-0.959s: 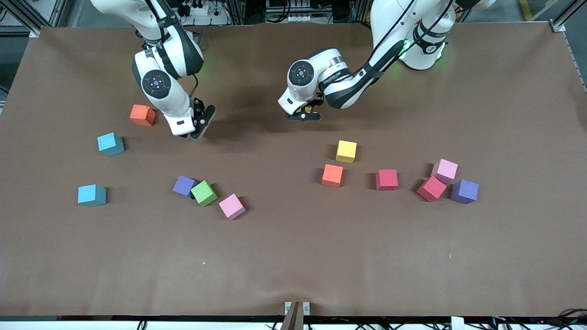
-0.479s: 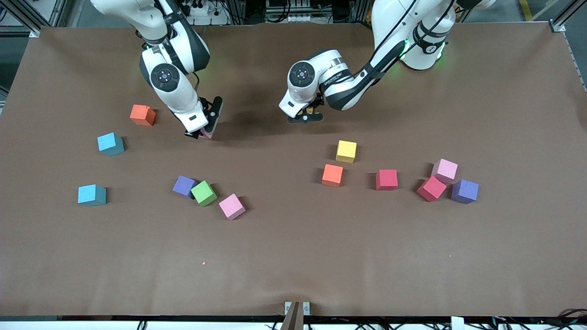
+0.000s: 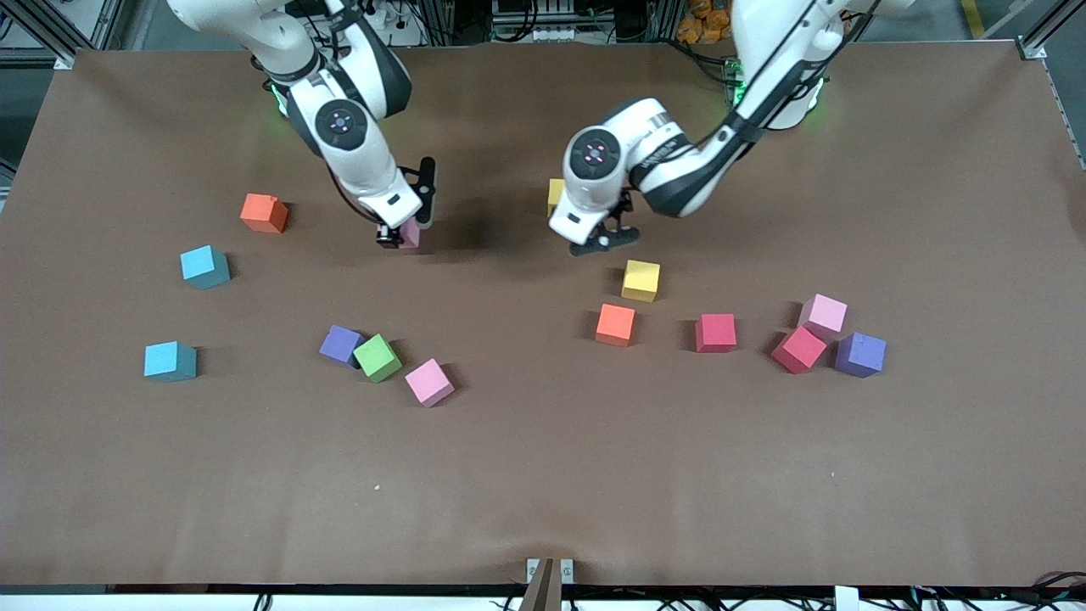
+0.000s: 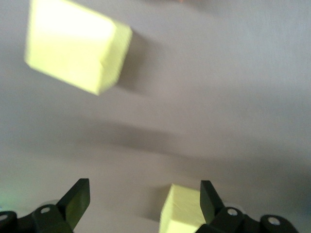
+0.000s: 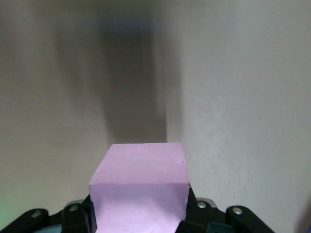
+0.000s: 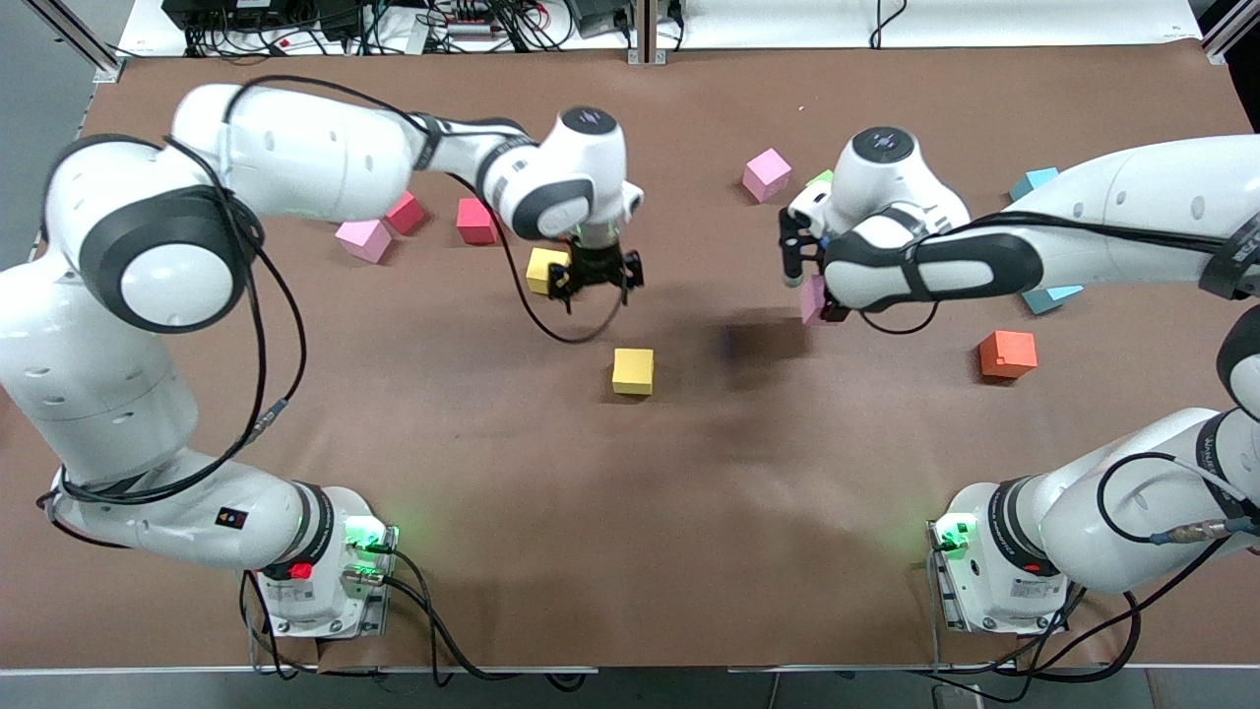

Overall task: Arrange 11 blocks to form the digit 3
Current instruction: 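Place the pink cube with the right gripper while the left gripper places yellow, then grasp the second yellow cube with the left gripper while the right gripper withdraws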

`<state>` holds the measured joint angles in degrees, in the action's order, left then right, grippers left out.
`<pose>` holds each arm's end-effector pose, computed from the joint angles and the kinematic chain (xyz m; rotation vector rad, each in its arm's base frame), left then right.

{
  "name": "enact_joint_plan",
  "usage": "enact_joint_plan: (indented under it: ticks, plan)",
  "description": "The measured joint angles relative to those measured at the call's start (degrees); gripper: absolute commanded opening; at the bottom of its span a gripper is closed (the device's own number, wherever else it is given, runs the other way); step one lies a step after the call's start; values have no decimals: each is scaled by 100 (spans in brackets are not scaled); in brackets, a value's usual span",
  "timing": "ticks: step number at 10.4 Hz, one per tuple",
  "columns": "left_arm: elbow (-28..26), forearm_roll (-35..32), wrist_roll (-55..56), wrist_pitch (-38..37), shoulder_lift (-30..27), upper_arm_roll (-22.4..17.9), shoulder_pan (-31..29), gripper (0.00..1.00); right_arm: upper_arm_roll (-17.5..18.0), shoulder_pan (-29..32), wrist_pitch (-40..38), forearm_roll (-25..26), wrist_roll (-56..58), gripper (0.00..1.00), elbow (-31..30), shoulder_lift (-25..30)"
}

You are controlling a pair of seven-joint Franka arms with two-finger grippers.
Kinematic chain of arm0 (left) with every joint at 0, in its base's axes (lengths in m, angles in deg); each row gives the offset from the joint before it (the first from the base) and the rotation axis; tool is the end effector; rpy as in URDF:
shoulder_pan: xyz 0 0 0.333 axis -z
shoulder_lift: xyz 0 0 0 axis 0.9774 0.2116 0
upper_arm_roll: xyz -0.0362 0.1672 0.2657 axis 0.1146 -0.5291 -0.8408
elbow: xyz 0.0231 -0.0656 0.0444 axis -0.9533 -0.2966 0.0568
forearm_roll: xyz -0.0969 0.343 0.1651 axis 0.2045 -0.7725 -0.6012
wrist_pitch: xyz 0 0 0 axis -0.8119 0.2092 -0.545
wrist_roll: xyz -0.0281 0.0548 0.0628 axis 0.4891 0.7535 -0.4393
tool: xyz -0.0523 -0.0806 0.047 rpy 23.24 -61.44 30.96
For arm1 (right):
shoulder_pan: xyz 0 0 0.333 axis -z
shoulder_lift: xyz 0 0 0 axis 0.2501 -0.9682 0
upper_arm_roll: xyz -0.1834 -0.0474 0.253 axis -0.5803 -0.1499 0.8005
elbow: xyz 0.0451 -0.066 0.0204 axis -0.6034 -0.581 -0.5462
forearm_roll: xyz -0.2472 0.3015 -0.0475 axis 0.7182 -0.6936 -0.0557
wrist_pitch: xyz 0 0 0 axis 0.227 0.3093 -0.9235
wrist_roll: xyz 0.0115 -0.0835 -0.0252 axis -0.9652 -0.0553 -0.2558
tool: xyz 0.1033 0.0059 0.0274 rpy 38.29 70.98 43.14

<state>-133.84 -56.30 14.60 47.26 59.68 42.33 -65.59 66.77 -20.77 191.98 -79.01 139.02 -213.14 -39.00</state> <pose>0.4028 -0.4303 0.2565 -3.0485 -0.2991 0.3417 0.3671 0.2700 0.2587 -2.1995 -2.2243 0.1202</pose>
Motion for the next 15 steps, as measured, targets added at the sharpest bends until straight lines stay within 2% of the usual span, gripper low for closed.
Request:
enact_joint_plan:
  ticks: [3, 5, 9, 12, 14, 15]
  plan:
    - [-31, -496, -1519, 7, 7, -9, -399, 100, 21, -327, 164, -38, -638, 31, 119, -297]
    - [-53, -556, -1973, 38, 47, -12, -535, 100, 31, -596, 162, -134, -1324, 30, 294, -459]
    - [-78, -991, -2232, 364, 280, -30, -848, 100, 80, -1363, 133, -170, -1560, 29, 626, -664]
    - [-79, -1096, -2250, 686, 551, -42, -1056, 100, 128, -1587, 155, -187, -1758, 28, 727, -882]
    - [-79, -1096, -2249, 785, 666, -39, -1050, 100, 159, -1839, 156, -193, -2231, 28, 1172, -1230]
    - [-77, -1096, -2244, 790, 705, -40, -1049, 75, 168, -1988, 148, -196, -2436, 28, 1473, -1452]
